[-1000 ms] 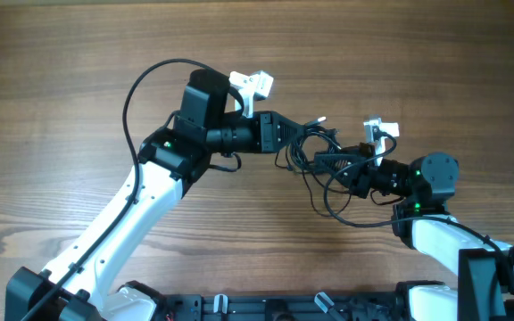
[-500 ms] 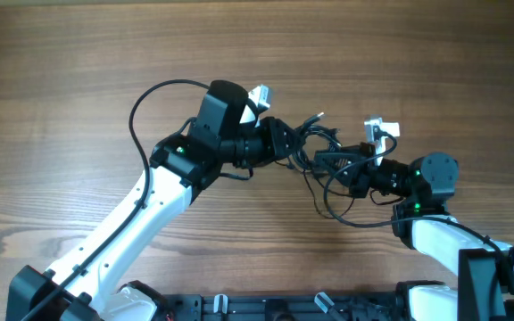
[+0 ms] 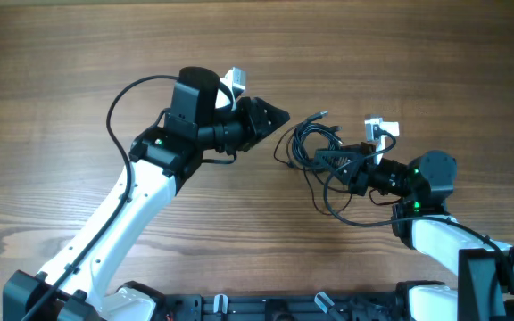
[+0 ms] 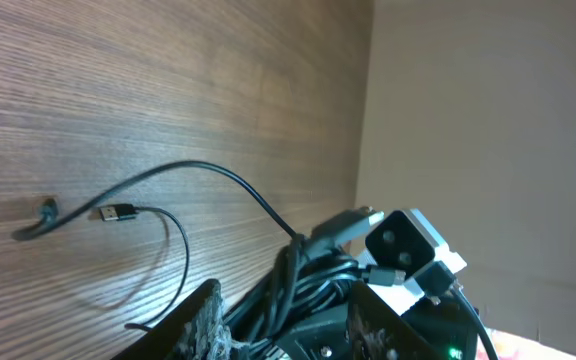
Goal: Untangle cables
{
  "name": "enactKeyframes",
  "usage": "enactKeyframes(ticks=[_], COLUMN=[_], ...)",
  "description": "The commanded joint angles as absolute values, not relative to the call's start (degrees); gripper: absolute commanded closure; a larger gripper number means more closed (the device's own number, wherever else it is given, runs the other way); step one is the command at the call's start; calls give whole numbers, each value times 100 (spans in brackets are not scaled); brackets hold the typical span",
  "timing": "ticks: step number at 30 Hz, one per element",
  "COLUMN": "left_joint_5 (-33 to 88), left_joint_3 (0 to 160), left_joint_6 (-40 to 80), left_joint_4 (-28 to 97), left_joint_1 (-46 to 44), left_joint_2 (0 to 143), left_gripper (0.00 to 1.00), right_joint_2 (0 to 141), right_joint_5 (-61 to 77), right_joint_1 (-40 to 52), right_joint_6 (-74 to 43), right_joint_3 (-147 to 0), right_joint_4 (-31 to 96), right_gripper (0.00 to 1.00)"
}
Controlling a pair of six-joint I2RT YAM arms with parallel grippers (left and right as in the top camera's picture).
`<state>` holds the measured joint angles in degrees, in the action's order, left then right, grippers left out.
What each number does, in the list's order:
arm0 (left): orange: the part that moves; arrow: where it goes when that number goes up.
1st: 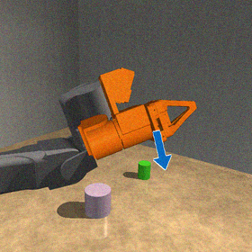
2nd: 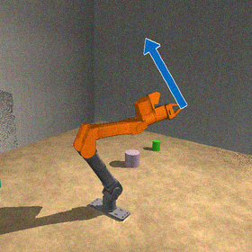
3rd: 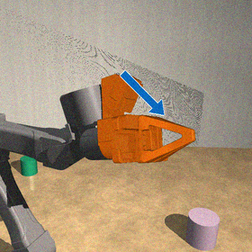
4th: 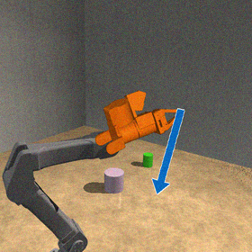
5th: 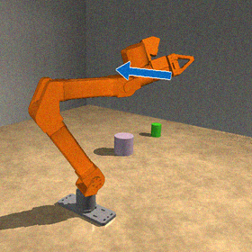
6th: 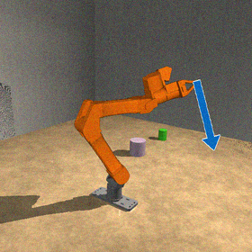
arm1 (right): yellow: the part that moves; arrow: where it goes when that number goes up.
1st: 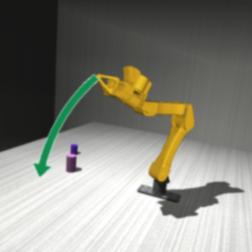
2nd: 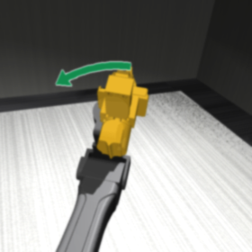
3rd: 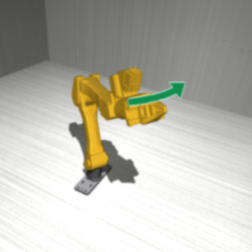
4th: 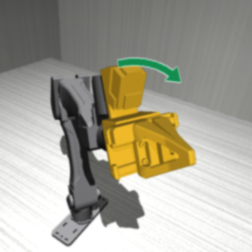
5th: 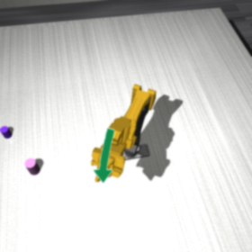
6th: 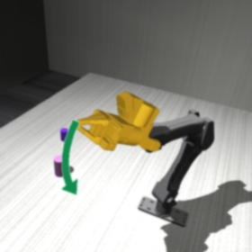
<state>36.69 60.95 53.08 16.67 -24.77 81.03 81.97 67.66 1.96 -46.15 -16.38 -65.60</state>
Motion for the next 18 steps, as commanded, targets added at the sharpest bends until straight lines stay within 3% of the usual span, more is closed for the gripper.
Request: enactKeyframes(ticks=[1,11,18], left_joint_5=[3800,2987,3704], left_joint_3=[6119,6119,6119], left_joint_6=[5360,5793,5736], left_joint_4=[1695,2364,1695], left_joint_1=[-2893,-3402,-3402], left_joint_2=[7983,8099,8154], left_gripper=[59,59,60], right_joint_2=[8197,8197,8197], right_joint_5=[6643,6606,6646], right_joint_1=[224,224,224], right_joint_6=[-4510,-4521,-4515], right_joint_3=[-1678,-1678,-1678], right_joint_4=[-6580,-6504,-6504], right_gripper=[95,96,96])
